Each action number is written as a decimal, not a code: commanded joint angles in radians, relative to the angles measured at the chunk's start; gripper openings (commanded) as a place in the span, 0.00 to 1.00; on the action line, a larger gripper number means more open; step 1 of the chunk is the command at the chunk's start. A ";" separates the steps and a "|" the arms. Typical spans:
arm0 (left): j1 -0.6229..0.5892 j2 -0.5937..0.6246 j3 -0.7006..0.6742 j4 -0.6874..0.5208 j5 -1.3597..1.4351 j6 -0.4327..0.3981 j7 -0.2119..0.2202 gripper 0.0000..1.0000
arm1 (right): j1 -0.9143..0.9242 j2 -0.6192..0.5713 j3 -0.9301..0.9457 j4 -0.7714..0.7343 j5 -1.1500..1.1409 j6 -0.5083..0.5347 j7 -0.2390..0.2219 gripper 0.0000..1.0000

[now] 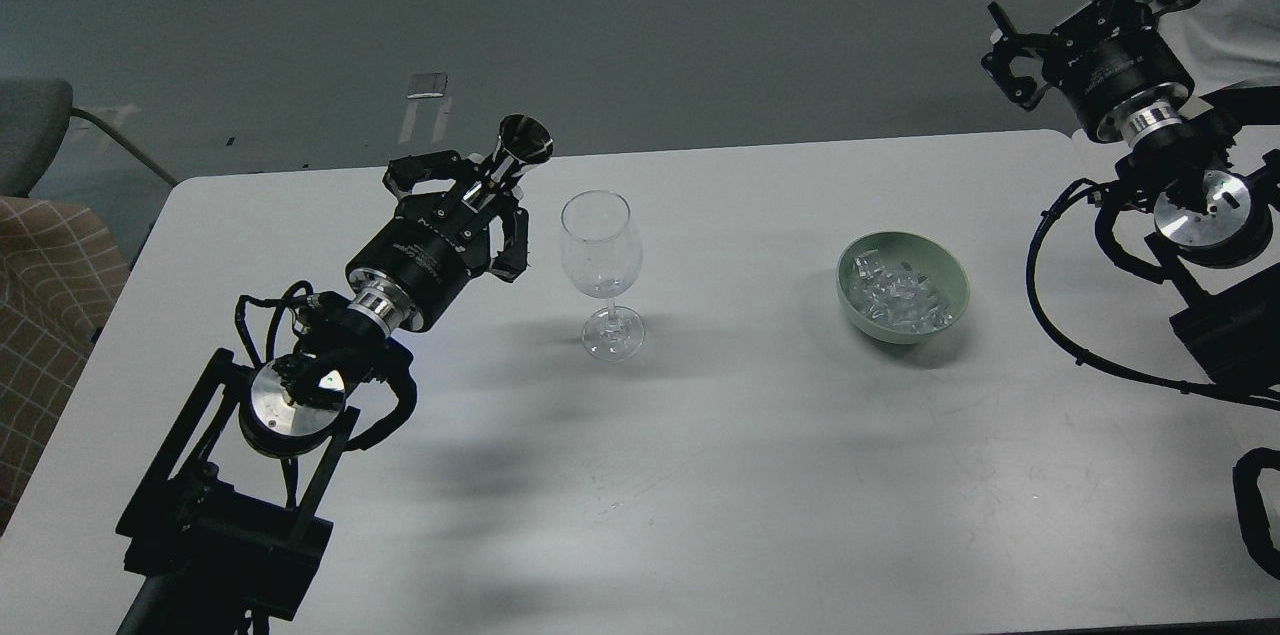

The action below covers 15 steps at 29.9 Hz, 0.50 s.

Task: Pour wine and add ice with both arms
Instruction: 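Bring the held jigger over the wine glass rim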

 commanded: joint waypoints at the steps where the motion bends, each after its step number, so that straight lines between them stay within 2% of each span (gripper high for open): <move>1: -0.003 0.004 0.011 0.000 0.003 -0.001 0.000 0.00 | 0.000 -0.002 0.000 0.000 0.001 0.000 0.000 1.00; 15: -0.003 0.003 0.028 0.000 0.064 -0.006 0.000 0.00 | 0.002 -0.002 0.000 0.000 0.001 0.000 0.000 1.00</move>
